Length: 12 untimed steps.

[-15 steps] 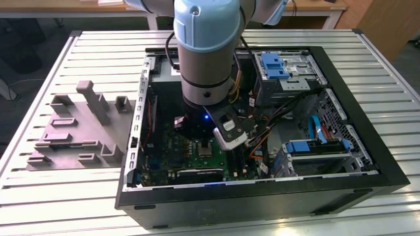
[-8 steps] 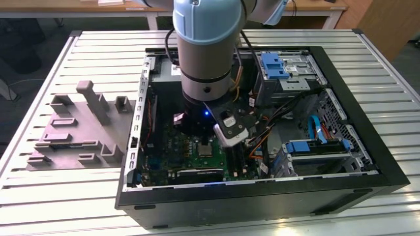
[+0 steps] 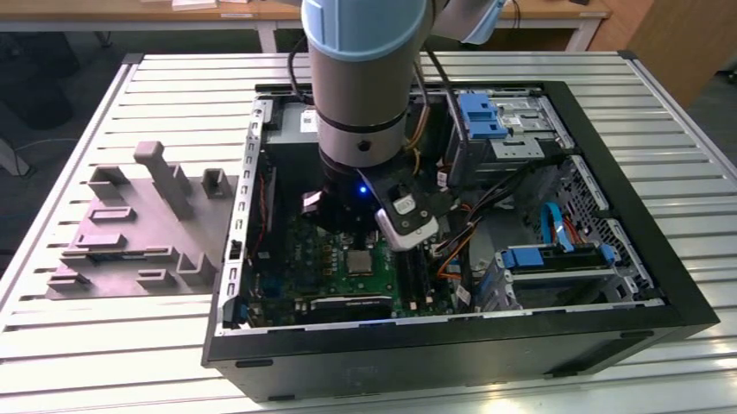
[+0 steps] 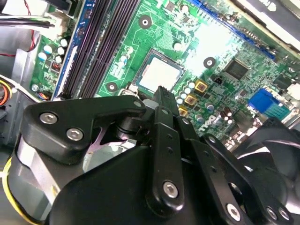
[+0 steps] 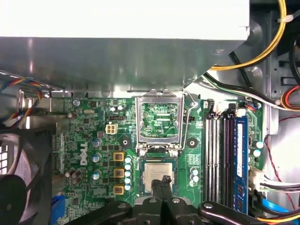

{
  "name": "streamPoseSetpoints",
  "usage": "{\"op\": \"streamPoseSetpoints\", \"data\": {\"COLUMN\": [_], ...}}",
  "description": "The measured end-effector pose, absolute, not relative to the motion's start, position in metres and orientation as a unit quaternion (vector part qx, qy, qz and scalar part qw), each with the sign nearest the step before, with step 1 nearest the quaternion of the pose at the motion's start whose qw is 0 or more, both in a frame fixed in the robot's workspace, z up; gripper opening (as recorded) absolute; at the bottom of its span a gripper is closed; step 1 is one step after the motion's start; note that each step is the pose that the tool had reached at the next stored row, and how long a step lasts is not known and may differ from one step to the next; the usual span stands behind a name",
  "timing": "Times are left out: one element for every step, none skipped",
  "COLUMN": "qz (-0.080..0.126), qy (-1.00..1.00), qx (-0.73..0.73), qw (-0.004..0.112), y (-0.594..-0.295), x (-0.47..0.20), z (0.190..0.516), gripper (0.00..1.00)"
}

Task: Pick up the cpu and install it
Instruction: 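Close the cpu cover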

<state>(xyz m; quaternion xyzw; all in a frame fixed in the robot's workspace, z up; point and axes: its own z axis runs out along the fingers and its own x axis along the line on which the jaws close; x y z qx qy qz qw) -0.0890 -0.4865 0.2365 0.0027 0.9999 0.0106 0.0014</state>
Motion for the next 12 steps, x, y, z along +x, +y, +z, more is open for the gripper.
{"op": "streamPoseSetpoints", "data": {"qz": [0.011, 0.011, 0.010, 0.010, 0.010, 0.010, 0.011, 0.011, 0.011, 0.011, 0.011, 0.011], "qy": [1.000, 1.000, 1.000, 0.999, 0.999, 0.999, 0.998, 0.998, 0.997, 0.996, 0.995, 0.995], "qx": [-0.004, -0.013, -0.022, -0.031, -0.040, -0.049, -0.058, -0.067, -0.076, -0.085, -0.095, -0.104], "qw": [0.001, 0.001, 0.001, 0.001, 0.001, 0.001, 0.001, 0.001, 0.001, 0.000, 0.000, 0.000], "y": [-0.4865, -0.4865, -0.4865, -0.4866, -0.4865, -0.4865, -0.4865, -0.4865, -0.4865, -0.4866, -0.4865, -0.4865], "x": [-0.0890, -0.0890, -0.0891, -0.0891, -0.0891, -0.0890, -0.0890, -0.0891, -0.0890, -0.0890, -0.0890, -0.0890], "z": [0.2366, 0.2365, 0.2366, 0.2366, 0.2365, 0.2364, 0.2363, 0.2362, 0.2361, 0.2360, 0.2359, 0.2359], "gripper": [0.11, 0.11, 0.11, 0.11, 0.11, 0.11, 0.11, 0.11, 0.11, 0.11, 0.11, 0.11]}}
